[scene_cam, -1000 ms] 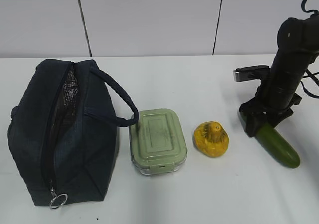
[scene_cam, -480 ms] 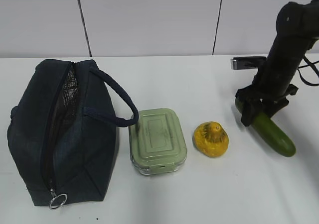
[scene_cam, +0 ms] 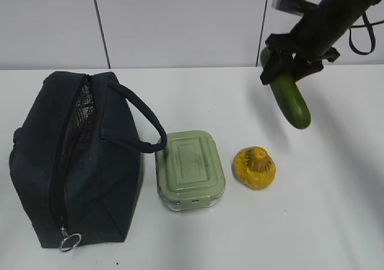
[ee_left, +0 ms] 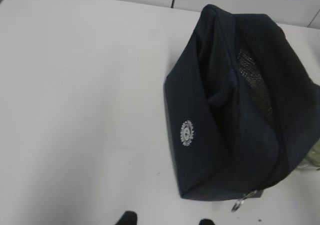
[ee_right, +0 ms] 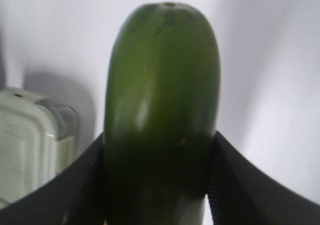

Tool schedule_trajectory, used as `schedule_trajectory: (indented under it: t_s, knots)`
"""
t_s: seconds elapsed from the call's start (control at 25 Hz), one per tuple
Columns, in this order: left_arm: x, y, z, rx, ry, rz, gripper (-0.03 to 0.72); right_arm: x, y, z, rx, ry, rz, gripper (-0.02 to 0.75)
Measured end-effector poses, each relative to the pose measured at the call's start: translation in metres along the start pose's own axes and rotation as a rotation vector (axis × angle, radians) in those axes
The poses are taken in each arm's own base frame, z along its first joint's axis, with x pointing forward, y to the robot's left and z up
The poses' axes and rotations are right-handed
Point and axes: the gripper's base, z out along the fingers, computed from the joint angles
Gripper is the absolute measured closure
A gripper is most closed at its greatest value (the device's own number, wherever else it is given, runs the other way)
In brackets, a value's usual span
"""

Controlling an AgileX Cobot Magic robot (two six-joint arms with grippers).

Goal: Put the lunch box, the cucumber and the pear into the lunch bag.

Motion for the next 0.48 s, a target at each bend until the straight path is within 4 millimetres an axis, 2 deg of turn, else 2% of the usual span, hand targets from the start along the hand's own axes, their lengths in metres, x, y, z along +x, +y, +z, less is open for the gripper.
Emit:
schedule_trajectory:
  t_s: [0.08, 0.24, 0.48]
  knots:
    - [-0.013, -0.006, 0.008, 0.064, -0.03, -0.033, 0.445, -0.006, 0.012, -0.015, -0.054, -0.061, 0.004, 0.339]
    - [-0.04, -0.017, 0.027, 0.209, -0.089, -0.094, 0.435, -0.01, 0.03, -0.033, -0.176, -0.137, 0.031, 0.339]
    - [-0.058, -0.023, 0.075, 0.305, 0.057, -0.136, 0.365, -0.014, 0.056, -0.042, -0.304, -0.187, 0.024, 0.339]
